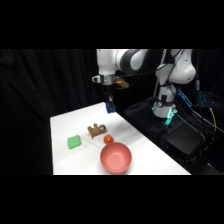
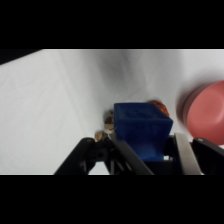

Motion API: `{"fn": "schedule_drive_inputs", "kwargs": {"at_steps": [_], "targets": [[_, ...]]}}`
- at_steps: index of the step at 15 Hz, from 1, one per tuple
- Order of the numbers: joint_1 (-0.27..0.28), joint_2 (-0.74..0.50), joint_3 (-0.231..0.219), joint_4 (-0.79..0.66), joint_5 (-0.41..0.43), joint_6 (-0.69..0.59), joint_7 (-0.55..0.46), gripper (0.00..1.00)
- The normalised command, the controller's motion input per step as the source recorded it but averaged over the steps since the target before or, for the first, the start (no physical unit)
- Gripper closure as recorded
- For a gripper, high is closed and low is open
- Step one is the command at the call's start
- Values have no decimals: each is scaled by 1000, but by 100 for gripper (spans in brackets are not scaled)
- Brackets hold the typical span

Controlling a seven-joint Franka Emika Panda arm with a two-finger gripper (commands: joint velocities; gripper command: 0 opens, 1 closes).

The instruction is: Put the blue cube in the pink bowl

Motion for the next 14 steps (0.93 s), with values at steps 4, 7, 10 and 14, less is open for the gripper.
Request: {"fn": "schedule_drive_inputs", "kwargs": {"at_steps": [4,7,10,14], "targets": [[125,38,146,244,-59,-186,98,77],[130,147,127,304,-63,-161,102,77],[123,223,98,339,-61,-102,61,77],[100,266,58,329,-56,-11,13,77]]}}
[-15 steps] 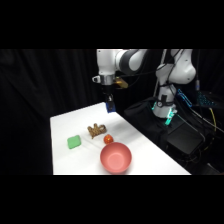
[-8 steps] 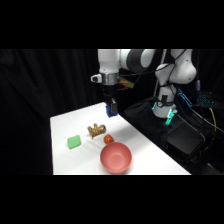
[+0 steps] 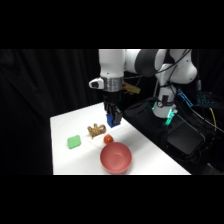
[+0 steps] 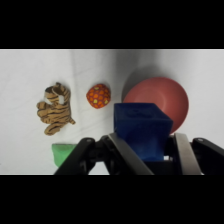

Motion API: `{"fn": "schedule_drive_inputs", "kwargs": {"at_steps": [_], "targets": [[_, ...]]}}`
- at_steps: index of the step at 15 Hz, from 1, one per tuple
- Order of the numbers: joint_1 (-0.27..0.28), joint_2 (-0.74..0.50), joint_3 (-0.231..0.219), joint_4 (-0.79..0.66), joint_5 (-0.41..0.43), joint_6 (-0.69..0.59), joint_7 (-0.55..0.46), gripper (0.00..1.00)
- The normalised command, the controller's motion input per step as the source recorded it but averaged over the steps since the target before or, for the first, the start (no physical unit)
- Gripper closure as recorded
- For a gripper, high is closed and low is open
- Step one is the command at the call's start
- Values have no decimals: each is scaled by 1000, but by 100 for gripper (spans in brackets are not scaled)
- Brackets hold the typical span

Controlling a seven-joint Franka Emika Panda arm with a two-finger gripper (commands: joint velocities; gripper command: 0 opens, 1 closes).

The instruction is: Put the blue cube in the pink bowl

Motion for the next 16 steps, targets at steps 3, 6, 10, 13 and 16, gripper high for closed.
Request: {"fn": "schedule_drive_inputs", "kwargs": {"at_steps": [3,6,10,13,16], "targets": [[71,237,33,261,23,74,-65,77],[59,220,33,194,81,171,-123,77],[45,299,27,165,82,275,-146,77],[16,348,29,179,120,290,-208,77],[12,350,29,220,113,225,-209,77]]}}
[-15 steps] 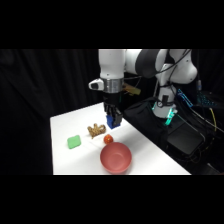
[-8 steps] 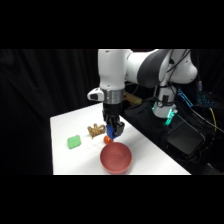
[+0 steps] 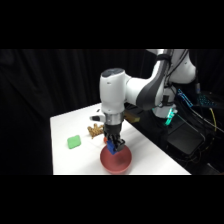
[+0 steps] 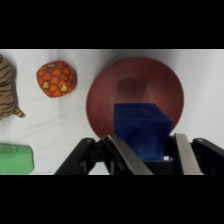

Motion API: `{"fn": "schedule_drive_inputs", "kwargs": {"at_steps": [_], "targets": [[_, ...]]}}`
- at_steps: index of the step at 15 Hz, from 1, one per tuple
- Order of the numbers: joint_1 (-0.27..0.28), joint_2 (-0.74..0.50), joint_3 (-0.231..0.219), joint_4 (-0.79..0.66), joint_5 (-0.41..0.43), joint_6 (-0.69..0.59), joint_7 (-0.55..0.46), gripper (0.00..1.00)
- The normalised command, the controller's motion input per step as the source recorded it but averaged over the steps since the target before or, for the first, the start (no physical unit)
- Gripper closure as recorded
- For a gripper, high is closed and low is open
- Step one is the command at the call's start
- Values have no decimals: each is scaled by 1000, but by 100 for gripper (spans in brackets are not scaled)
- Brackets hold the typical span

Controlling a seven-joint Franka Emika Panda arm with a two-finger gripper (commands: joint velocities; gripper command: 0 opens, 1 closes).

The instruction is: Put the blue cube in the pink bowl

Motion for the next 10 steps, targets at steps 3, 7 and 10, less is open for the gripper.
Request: {"fn": "schedule_drive_inputs", "kwargs": {"at_steps": [3,7,10], "targets": [[-1,317,43,244,133,158,-216,77],[-15,228,48,235,138,88,-213,27],[57,28,-54,133,27,-30,-82,6]]}}
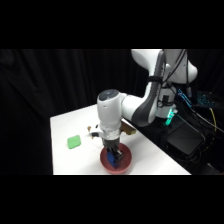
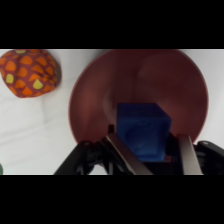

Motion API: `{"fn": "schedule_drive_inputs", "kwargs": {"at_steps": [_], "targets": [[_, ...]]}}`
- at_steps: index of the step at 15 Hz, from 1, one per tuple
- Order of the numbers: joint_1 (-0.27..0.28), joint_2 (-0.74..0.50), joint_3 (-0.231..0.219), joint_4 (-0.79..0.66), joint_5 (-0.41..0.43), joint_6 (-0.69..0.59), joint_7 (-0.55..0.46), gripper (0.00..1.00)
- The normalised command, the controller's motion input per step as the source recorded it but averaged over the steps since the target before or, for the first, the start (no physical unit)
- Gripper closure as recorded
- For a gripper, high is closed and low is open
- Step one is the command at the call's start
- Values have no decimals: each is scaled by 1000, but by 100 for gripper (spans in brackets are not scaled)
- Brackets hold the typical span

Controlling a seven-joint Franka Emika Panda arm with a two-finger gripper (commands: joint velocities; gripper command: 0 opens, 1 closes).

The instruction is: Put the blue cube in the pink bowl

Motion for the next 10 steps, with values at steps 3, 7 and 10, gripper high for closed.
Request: {"fn": "schedule_drive_inputs", "kwargs": {"at_steps": [3,7,10], "targets": [[94,-114,-108,43,-56,-133,-38,0],[65,-296,-74,-59,-51,-344,-73,0],[67,-472,-27,-136,-31,-441,-37,0]]}}
